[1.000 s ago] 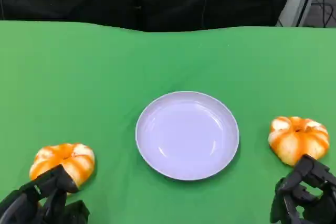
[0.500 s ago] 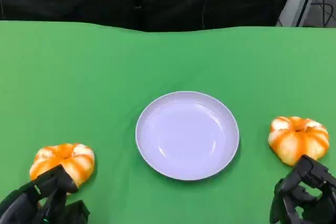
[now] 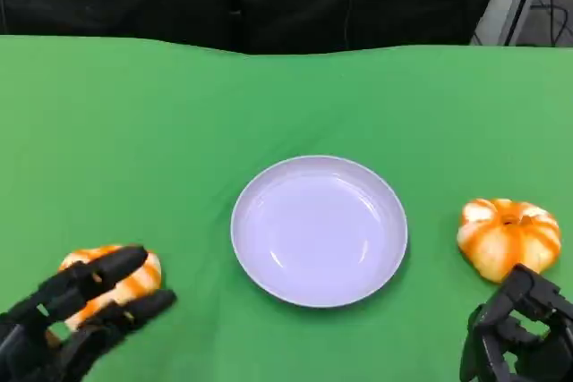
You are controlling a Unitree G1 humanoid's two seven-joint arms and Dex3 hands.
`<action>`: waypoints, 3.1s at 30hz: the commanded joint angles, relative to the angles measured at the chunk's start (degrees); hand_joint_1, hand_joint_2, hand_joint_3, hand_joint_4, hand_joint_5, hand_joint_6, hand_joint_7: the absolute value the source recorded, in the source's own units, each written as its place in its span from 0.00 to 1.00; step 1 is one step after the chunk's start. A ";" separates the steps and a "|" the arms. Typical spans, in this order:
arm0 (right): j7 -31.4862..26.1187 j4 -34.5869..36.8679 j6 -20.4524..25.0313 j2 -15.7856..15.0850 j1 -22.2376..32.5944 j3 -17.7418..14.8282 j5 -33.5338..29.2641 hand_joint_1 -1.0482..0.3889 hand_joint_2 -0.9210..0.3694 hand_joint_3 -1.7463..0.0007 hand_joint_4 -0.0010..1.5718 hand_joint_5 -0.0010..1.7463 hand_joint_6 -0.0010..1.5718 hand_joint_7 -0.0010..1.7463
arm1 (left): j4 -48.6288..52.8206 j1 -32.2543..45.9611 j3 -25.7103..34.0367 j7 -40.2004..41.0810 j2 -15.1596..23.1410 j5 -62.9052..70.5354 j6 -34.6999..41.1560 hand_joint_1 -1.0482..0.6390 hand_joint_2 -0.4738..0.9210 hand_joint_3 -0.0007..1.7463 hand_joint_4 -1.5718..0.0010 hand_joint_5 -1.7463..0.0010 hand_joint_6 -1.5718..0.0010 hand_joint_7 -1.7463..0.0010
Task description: Grasp the bread from the table and place it into the plate.
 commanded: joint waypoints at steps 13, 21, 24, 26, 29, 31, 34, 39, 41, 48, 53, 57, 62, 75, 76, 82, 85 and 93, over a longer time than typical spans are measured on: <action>-0.13 0.40 -0.37 -0.60 -0.68 -0.76 0.39 0.63 0.30 0.29 0.57 1.00 0.49 0.94 | -6.45 -2.35 -6.54 51.15 10.30 85.47 -20.13 0.06 1.00 0.07 0.91 0.96 0.79 0.99; -0.15 0.30 -0.37 -0.15 -0.68 -0.27 0.51 0.64 0.30 0.29 0.57 1.00 0.48 0.94 | 4.63 -9.74 -13.72 55.76 14.42 89.21 -12.83 0.07 0.99 0.03 0.88 0.97 0.75 0.99; -0.17 0.57 -1.10 0.11 -0.77 -0.14 0.45 0.64 0.30 0.29 0.57 1.00 0.48 0.94 | 13.02 -13.62 -17.33 58.76 15.87 89.03 -11.68 0.08 0.98 0.01 0.85 0.96 0.73 0.99; 0.01 0.84 -1.49 0.18 -0.78 -0.13 0.69 0.64 0.30 0.29 0.57 1.00 0.48 0.94 | 16.89 -15.18 -19.32 60.57 16.83 87.84 -12.36 0.09 0.98 0.01 0.82 0.96 0.71 0.99; -0.12 0.78 -1.42 0.17 -0.64 -0.10 0.65 0.64 0.30 0.28 0.57 1.00 0.48 0.94 | 22.60 -17.49 -22.09 62.40 18.00 85.51 -14.31 0.10 0.99 0.01 0.79 0.96 0.71 0.99; -0.37 0.51 -1.22 0.16 -0.54 -0.03 0.42 0.64 0.30 0.28 0.57 1.00 0.49 0.94 | 25.11 -18.72 -23.87 62.57 18.55 85.02 -14.06 0.10 1.00 0.01 0.78 0.97 0.71 0.99; -0.41 0.36 -1.02 0.15 -0.51 0.04 0.60 0.64 0.30 0.28 0.57 1.00 0.49 0.94 | 26.76 -19.73 -26.06 61.46 18.78 84.18 -12.49 0.09 1.00 0.03 0.77 0.97 0.71 1.00; -0.35 0.37 -0.94 0.16 -0.46 0.04 0.90 0.64 0.30 0.28 0.57 1.00 0.49 0.93 | 29.89 -21.08 -28.54 62.80 18.83 82.09 -12.14 0.10 1.00 0.04 0.75 0.98 0.70 0.99; -0.32 0.41 -0.98 0.16 -0.47 0.03 0.94 0.64 0.31 0.28 0.57 1.00 0.49 0.93 | 30.39 -21.38 -29.27 63.29 19.13 81.49 -12.05 0.11 1.00 0.04 0.75 0.98 0.70 0.99; -0.22 0.05 -0.87 -0.08 -0.42 0.08 0.86 0.64 0.31 0.28 0.57 1.00 0.49 0.93 | 31.86 -22.77 -31.97 63.24 19.86 80.24 -10.32 0.21 1.00 0.10 0.69 0.97 0.66 0.99; -0.39 0.01 -0.77 -0.13 -0.31 0.03 0.70 0.63 0.31 0.28 0.57 1.00 0.49 0.93 | 30.97 -22.42 -32.31 63.10 19.87 78.23 -9.80 0.35 1.00 0.13 0.60 0.96 0.60 0.97; -0.34 0.01 -0.74 -0.14 -0.29 0.01 0.79 0.64 0.30 0.28 0.57 1.00 0.49 0.93 | 30.59 -22.30 -32.67 63.12 20.02 77.25 -9.58 0.42 1.00 0.15 0.56 0.96 0.56 0.97; -0.38 0.43 -1.16 -0.02 -0.50 -0.08 0.72 0.64 0.30 0.28 0.57 1.00 0.50 0.92 | 27.00 -21.34 -31.27 59.76 20.02 72.20 -10.35 0.55 1.00 0.11 0.44 0.50 0.29 0.86; -0.14 0.49 -1.44 -0.29 -0.56 -0.18 0.60 0.64 0.30 0.28 0.57 1.00 0.49 0.93 | 22.16 -19.94 -30.50 59.09 20.20 70.15 -8.62 0.58 1.00 0.10 0.59 0.00 0.67 0.00; -0.16 0.59 -1.63 -0.28 -0.57 -0.20 0.48 0.64 0.30 0.28 0.57 1.00 0.49 0.93 | 21.17 -19.67 -30.16 59.37 20.18 70.05 -8.41 0.59 1.00 0.10 0.60 0.00 0.69 0.00; -0.29 0.43 -1.21 -0.32 -0.55 -0.20 0.50 0.63 0.30 0.28 0.56 1.00 0.48 0.94 | 18.30 -19.04 -29.87 58.97 20.44 70.18 -6.79 0.58 1.00 0.11 0.63 0.00 0.73 0.00; -0.31 0.33 -1.10 -0.33 -0.49 -0.18 0.50 0.63 0.30 0.28 0.56 1.00 0.48 0.94 | 16.70 -18.88 -29.55 58.92 20.62 70.14 -6.51 0.58 1.00 0.11 0.63 0.00 0.73 0.00; -0.27 0.43 -1.24 -0.31 -0.53 -0.22 0.61 0.64 0.29 0.29 0.56 1.00 0.48 0.94 | 10.34 -18.37 -28.47 58.96 20.64 70.85 -6.71 0.58 1.00 0.09 0.64 0.00 0.70 0.00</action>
